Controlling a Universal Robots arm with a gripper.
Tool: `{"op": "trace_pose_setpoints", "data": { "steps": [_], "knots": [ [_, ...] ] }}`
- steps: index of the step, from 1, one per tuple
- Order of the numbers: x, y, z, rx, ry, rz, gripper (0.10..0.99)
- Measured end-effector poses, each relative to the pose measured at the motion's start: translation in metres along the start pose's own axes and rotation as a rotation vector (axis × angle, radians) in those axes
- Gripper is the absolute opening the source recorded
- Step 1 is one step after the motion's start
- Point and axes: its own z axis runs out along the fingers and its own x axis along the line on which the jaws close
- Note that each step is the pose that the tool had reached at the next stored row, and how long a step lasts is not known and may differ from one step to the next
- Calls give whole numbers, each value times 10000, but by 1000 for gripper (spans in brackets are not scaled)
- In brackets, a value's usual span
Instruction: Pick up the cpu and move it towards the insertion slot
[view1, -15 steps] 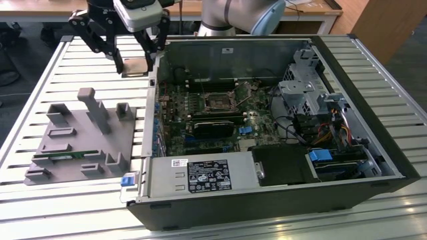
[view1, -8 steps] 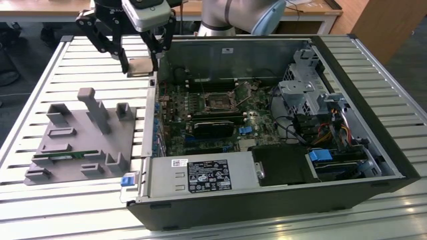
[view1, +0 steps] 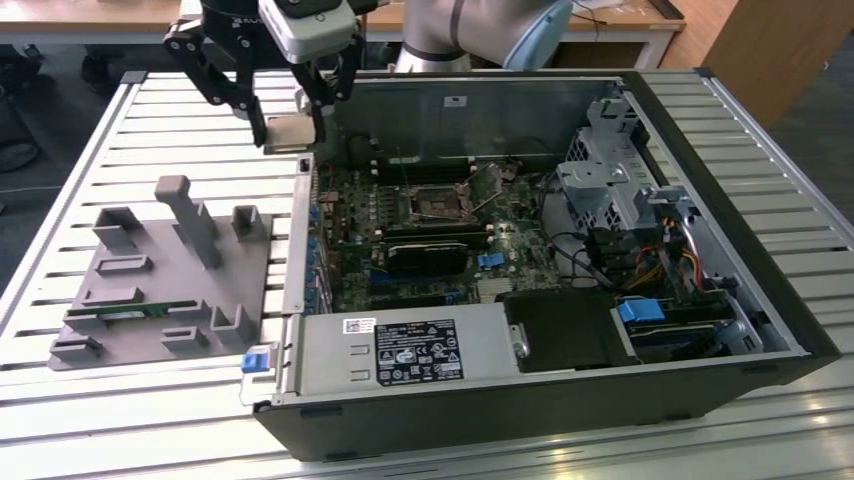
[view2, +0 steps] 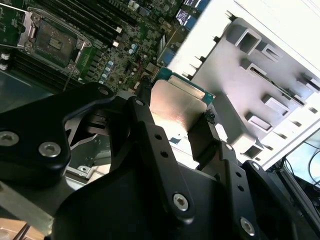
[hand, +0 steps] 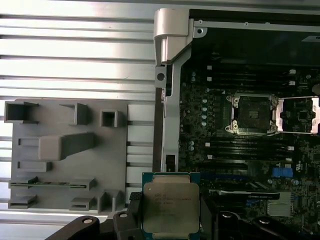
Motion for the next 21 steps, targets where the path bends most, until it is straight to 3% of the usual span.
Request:
{"op": "trace_pose_setpoints", "data": {
  "steps": [21],
  "knots": [
    [-184,-3,0,0,-1,1,541]
  ]
}}
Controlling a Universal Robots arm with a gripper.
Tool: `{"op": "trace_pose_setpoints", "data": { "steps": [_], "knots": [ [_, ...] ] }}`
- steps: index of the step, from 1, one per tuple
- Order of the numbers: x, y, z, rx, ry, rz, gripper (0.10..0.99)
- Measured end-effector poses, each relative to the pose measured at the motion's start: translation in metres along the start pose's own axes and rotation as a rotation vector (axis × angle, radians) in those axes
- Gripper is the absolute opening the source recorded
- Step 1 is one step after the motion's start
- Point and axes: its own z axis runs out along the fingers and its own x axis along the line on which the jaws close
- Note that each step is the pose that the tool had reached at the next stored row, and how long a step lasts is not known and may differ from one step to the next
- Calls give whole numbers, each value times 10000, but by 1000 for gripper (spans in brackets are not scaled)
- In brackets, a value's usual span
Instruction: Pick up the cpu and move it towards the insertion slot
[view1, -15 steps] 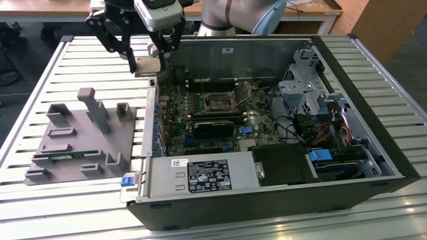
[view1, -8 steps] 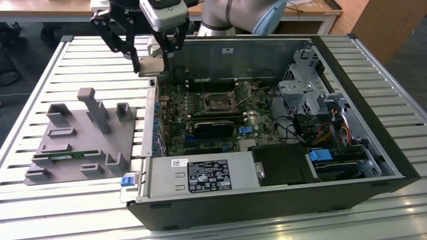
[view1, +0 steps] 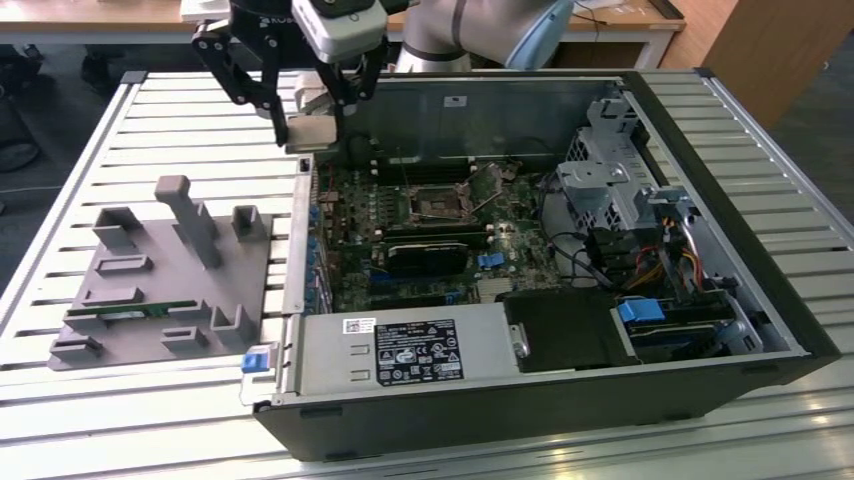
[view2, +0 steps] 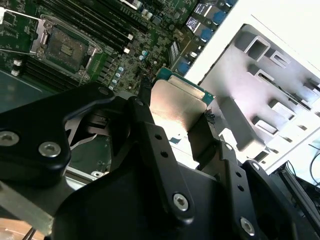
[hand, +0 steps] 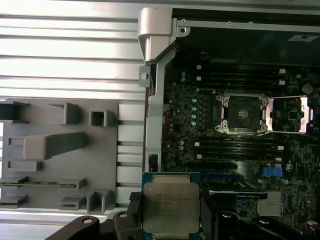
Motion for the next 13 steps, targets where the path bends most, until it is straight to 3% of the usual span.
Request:
{"op": "trace_pose_setpoints", "data": {
  "steps": [13],
  "knots": [
    [-135,-3,0,0,0,-1,541]
  ]
}}
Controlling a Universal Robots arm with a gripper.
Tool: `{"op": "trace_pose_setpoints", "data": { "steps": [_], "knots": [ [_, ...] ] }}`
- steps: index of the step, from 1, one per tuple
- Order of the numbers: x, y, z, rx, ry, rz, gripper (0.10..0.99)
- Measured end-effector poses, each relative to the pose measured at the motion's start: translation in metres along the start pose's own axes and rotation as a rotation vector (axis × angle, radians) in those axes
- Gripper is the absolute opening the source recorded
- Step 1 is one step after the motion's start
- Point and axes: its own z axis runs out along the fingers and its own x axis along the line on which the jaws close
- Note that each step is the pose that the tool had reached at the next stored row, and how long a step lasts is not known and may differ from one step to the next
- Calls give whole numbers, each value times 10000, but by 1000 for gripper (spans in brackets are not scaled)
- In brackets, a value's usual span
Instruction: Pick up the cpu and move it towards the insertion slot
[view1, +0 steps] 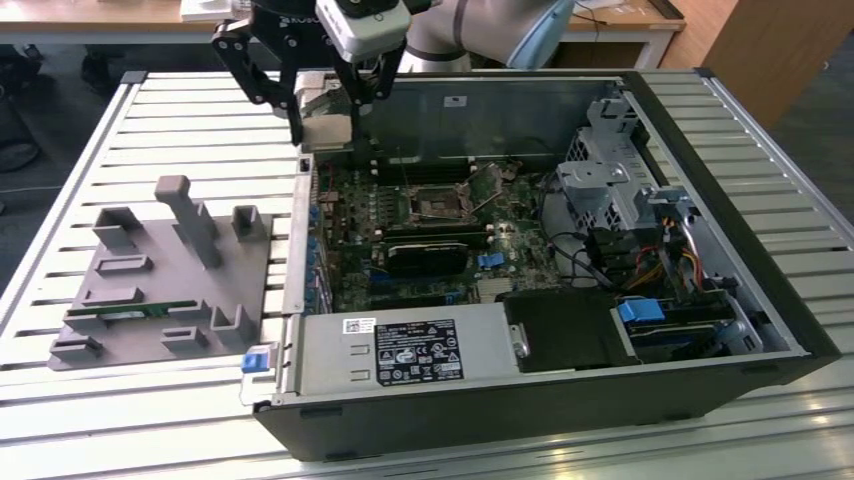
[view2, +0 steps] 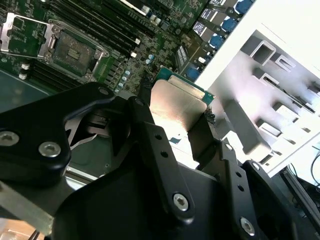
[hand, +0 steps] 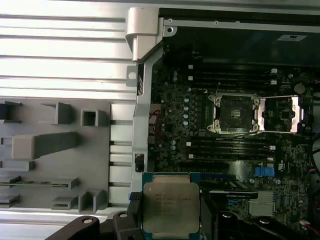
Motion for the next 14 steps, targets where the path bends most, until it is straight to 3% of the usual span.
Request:
{"op": "trace_pose_setpoints", "data": {
  "steps": [8,14],
  "knots": [
    [-168,-2,0,-4,-1,0,541],
    [-283,51,2,-5,-1,0,541]
  ]
}}
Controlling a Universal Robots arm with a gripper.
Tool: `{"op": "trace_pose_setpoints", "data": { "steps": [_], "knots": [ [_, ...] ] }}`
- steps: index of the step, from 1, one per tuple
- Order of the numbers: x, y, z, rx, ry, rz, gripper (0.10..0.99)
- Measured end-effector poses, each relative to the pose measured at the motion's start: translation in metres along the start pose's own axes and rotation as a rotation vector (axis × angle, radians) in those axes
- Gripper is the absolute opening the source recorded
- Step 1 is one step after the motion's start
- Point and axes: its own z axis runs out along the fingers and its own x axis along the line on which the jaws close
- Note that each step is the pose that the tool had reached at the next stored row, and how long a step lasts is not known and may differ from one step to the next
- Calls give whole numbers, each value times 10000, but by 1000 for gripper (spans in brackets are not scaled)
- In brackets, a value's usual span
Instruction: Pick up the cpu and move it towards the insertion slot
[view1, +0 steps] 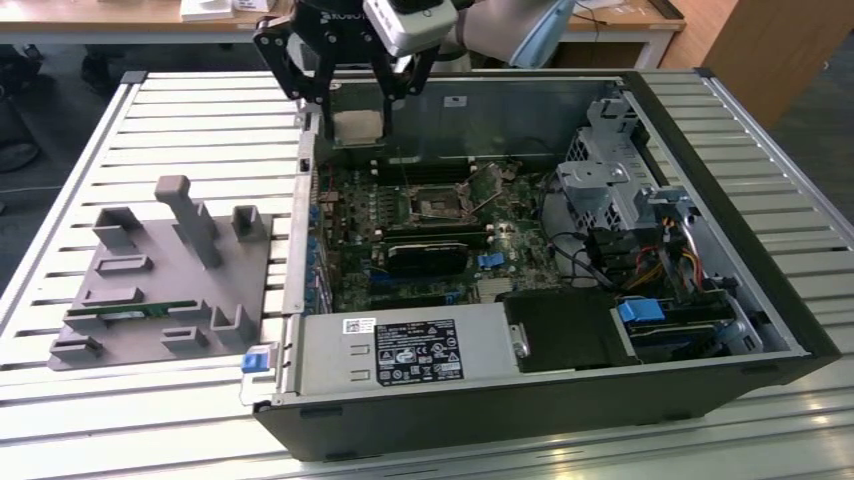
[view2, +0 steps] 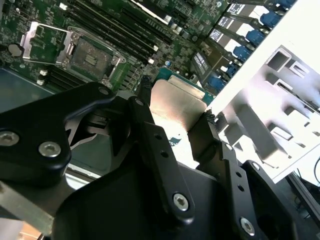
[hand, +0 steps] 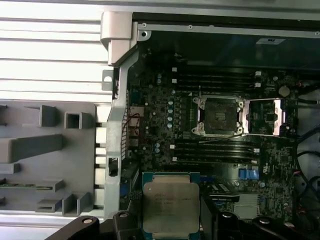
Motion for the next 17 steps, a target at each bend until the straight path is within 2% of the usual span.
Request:
{"op": "trace_pose_setpoints", "data": {
  "steps": [13,17],
  "knots": [
    [-196,45,1,0,0,0,541],
    [-227,76,2,0,0,1,541]
  ]
}}
